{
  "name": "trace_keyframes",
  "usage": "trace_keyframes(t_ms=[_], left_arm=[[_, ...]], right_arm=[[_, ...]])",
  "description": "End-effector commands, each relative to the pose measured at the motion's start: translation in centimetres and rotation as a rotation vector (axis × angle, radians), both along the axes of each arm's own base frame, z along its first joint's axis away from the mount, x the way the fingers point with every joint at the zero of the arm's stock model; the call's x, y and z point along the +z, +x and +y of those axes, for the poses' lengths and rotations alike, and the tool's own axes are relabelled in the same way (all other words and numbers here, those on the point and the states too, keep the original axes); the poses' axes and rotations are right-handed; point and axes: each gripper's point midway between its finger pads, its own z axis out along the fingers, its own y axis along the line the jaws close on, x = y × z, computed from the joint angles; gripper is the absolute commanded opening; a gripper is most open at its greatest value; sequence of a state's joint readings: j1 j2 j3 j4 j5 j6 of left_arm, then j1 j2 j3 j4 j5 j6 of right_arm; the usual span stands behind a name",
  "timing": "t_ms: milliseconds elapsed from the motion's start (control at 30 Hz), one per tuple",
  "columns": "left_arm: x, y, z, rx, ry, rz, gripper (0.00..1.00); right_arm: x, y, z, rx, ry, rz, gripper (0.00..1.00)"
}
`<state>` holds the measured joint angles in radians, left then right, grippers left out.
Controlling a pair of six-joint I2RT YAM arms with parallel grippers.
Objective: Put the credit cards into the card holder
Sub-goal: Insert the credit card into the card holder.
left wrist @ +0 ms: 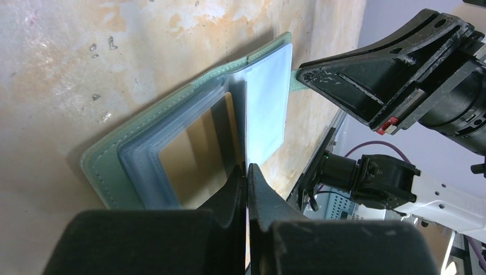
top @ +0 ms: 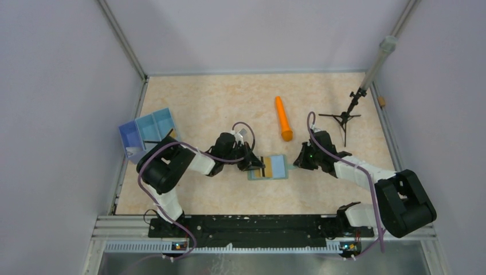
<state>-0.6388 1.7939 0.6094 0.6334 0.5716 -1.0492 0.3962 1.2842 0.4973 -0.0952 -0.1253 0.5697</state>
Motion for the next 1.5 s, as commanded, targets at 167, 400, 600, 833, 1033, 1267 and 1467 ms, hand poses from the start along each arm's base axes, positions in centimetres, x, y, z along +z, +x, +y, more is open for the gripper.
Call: trace_keyframes(t_ms=[167, 400, 600, 833, 1033, 1267, 1467], left_arm=[[-0.2, 0.3, -0.8, -0.005, -0.032, -0.035, 0.0], [-1.3, 0.3, -0.6, -0.008, -0.004, -0.039, 0.0], [-2.6, 0.2, 0.1, -0.024, 0.082, -0.051, 0.0], [-3.3, 0.4, 0.9, -0.05, 0.168, -0.083, 0.0], [-3.8, 0.2, 1.3, -0.048, 0.201, -0.078, 0.0], [-3.7, 0.1, -0.1, 0.006, 0.145, -0.041, 0.0], [-3.5, 0.0, -1.2, 0.066, 0.094, -0.017, 0.0]], right_arm=[[0.2, 0.4, -0.4, -0.019, -0.001, -0.017, 0.0], [0.2, 0.3, -0.3, -0.016, 0.002, -0.02, 0.0], [0.3, 0.2, -0.3, -0.015, 0.002, -0.019, 0.0], [0.5, 0.3, -0.3, -0.015, 0.003, -0.023, 0.0], [0.5, 0.2, -0.4, -0.015, 0.002, -0.022, 0.0], [0.6, 0.2, -0.1, -0.01, 0.017, -0.026, 0.0], [0.6, 0.2, 0.0, -0.005, 0.023, -0.026, 0.0]])
